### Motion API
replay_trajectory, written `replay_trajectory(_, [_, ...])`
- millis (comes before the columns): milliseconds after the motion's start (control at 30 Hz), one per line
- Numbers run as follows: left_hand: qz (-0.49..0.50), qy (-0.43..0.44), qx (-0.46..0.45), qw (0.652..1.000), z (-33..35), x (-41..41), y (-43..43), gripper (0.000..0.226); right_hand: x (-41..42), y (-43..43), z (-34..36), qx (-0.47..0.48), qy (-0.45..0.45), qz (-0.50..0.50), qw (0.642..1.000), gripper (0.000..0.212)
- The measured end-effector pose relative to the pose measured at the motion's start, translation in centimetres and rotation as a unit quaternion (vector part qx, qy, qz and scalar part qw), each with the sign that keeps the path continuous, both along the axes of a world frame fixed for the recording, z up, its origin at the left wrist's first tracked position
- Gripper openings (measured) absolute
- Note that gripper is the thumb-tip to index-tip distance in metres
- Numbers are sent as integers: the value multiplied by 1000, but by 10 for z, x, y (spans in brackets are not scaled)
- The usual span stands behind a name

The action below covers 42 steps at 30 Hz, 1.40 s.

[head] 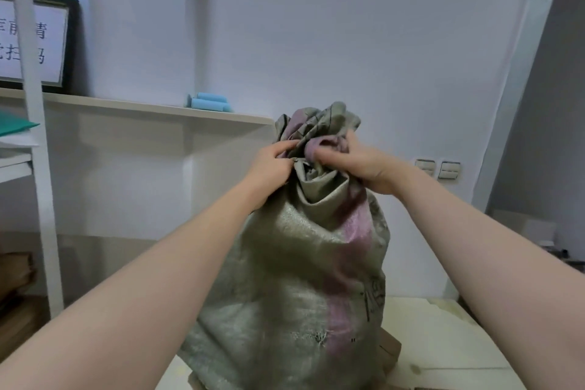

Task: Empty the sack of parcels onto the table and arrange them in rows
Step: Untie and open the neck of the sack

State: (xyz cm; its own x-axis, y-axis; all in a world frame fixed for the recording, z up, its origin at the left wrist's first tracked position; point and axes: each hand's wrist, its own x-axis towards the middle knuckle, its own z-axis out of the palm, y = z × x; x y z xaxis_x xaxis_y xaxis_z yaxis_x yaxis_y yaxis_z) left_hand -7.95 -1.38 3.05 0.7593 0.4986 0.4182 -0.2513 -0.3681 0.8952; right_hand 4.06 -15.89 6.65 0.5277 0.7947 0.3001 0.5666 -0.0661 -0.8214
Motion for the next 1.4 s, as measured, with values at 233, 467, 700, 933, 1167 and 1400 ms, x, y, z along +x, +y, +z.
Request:
replay_trajectory(233, [-96, -11, -68, 993, -4, 8, -13, 47, 0, 9, -36, -100, -111, -39, 988, 135])
replay_trajectory(467, [-81, -39, -5, 996, -11, 20, -22, 75, -30, 31, -61, -77, -265, -172, 946, 117])
replay_trajectory(700, [-15, 32, 173, 984, -10, 14, -12, 116, -29, 17, -24, 52, -399, -319, 858, 33])
replay_trajectory(933, [22, 48, 186, 981, -16, 24, -17, 146, -18, 1, 19, -23, -314, -169, 934, 75])
replay_trajectory(1167, [65, 76, 169, 980, -63, 28, -6, 133, 3, -5, -47, 31, -77, -101, 991, 120])
replay_trajectory(1400, [145, 109, 89, 979, -82, 26, -6, 109, 13, -35, -89, -107, -81, -145, 980, 108])
